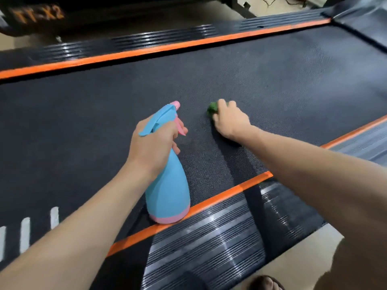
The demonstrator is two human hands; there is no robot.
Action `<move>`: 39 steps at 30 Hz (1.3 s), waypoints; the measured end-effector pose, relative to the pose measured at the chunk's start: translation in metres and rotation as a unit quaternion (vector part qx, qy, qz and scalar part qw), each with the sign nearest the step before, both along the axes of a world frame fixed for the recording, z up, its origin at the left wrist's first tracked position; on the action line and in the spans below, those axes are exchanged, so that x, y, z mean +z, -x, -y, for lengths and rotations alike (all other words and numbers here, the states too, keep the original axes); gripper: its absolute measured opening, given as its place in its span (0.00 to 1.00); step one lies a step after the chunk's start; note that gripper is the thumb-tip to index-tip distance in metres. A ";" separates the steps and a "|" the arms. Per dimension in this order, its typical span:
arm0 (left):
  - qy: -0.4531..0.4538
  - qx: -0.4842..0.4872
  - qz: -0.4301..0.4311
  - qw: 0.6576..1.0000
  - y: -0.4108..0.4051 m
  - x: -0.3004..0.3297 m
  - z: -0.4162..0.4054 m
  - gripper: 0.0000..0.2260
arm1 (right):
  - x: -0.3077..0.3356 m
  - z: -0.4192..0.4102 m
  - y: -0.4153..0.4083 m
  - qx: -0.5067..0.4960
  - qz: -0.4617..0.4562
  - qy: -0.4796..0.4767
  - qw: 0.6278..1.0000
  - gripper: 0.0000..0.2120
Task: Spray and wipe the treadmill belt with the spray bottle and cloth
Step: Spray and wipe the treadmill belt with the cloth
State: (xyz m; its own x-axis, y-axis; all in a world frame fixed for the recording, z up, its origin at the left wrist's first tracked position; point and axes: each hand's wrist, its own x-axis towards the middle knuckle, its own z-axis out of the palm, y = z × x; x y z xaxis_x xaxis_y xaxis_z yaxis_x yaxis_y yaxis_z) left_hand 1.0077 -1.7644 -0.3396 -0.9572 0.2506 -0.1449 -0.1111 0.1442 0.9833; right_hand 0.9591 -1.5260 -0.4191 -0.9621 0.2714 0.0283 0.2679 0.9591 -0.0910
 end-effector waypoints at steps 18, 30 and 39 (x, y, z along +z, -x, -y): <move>-0.074 0.057 0.061 0.994 -0.012 -0.003 0.034 0.21 | -0.003 0.109 -0.002 0.230 0.054 0.018 0.972 0.19; -0.039 0.084 0.049 0.994 -0.023 0.016 0.004 0.21 | 0.028 -0.107 -0.113 0.295 0.149 0.035 0.943 0.13; -0.012 0.068 -0.010 0.998 -0.016 0.039 -0.103 0.23 | 0.017 -0.131 -0.105 0.354 0.111 0.030 0.928 0.13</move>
